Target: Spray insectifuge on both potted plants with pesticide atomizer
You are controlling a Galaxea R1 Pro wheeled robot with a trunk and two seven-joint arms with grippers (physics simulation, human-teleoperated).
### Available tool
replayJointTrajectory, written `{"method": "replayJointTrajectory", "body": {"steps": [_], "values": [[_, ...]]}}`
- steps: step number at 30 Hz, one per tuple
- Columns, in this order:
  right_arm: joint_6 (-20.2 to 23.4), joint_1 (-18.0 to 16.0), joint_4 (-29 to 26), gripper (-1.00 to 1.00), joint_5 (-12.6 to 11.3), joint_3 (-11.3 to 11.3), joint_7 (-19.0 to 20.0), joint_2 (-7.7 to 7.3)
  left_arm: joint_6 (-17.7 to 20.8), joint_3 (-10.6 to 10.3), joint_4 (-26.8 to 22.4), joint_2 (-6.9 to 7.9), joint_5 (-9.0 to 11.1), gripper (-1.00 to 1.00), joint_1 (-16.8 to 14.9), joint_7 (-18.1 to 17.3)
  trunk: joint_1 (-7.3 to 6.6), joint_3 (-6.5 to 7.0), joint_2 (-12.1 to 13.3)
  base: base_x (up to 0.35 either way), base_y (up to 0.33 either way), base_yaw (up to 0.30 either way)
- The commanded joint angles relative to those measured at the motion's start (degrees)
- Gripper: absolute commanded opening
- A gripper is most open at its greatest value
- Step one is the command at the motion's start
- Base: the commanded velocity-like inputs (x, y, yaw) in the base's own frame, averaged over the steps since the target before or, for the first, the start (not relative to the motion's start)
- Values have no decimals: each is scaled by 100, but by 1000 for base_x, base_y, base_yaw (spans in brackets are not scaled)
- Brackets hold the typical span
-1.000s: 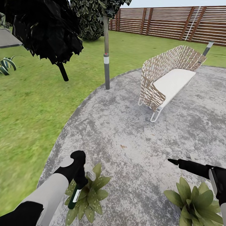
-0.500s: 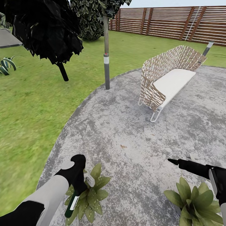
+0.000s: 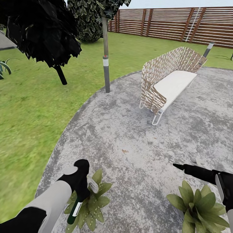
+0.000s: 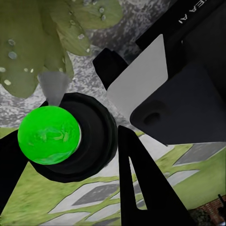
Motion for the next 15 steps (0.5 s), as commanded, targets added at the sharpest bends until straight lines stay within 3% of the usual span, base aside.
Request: {"method": "replayJointTrajectory", "body": {"steps": [1,11,15], "values": [[17,-6,-5,100,60,-18,55,3,59,-19,-5,-15,-50,-100,-2,-61,0,-4,-2,0,0,-1],[19,-6,-2,100,60,-18,55,3,59,-11,5,-17,-50,-100,-2,-61,0,13,-2,0,0,-200],[19,-6,-2,100,60,-18,55,-4,56,-4,2,7,-50,-100,20,-61,0,18,-2,0,0,-83]]}}
